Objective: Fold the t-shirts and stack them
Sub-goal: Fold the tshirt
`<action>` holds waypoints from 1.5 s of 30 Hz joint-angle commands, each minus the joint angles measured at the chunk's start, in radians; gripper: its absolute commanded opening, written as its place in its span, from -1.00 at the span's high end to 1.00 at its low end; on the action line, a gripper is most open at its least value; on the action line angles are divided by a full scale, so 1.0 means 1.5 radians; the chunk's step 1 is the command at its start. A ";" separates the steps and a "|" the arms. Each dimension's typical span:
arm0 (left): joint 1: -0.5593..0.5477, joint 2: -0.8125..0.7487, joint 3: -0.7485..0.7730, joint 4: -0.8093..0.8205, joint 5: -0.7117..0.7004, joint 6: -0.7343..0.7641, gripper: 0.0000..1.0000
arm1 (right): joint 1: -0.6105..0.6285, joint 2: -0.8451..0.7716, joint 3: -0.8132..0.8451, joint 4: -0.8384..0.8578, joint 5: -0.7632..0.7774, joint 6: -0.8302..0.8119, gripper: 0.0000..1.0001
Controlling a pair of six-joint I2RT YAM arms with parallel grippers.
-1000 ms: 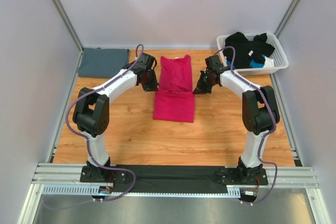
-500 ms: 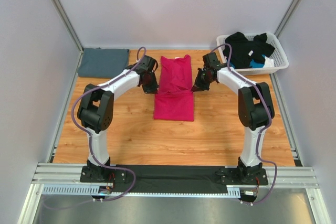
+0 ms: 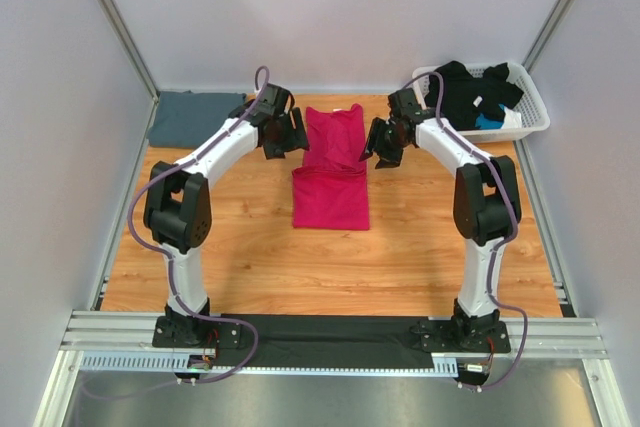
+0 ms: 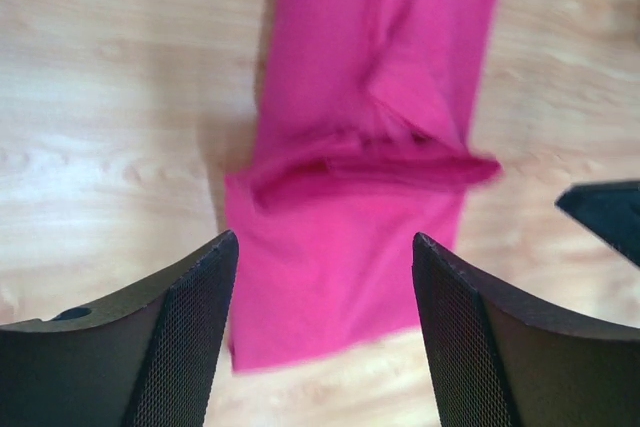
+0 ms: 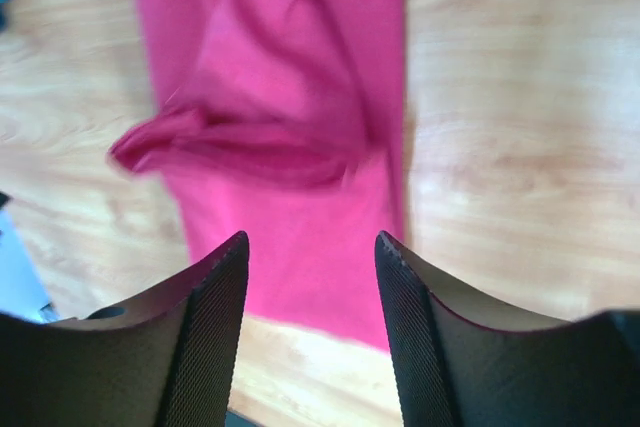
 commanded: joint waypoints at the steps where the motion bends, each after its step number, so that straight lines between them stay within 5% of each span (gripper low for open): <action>1: -0.001 -0.139 -0.070 0.034 0.076 -0.014 -0.54 | 0.020 -0.125 -0.064 0.053 -0.036 0.041 -0.09; 5: -0.016 -0.184 -0.221 0.130 0.110 -0.067 -0.50 | 0.060 -0.169 -0.186 0.183 -0.028 0.089 0.16; 9: -0.019 -0.153 -0.261 0.205 0.124 -0.065 -0.15 | 0.082 -0.136 -0.241 0.271 -0.024 0.114 0.38; 14: -0.016 -0.059 -0.206 0.224 0.085 -0.047 0.16 | 0.083 -0.033 -0.173 0.270 0.008 0.088 0.56; 25: 0.018 0.112 -0.077 0.228 0.067 -0.026 0.26 | 0.073 0.071 -0.073 0.256 0.048 0.052 0.58; 35: 0.023 0.149 -0.025 0.177 0.075 0.013 0.31 | 0.058 0.070 -0.063 0.232 0.035 0.031 0.61; 39: 0.023 0.047 -0.030 0.146 0.068 0.057 0.19 | 0.058 -0.010 -0.058 0.193 0.022 0.006 0.34; 45: 0.020 -0.115 -0.107 0.083 0.088 0.068 -0.30 | 0.059 -0.181 -0.175 0.142 0.025 0.006 -0.19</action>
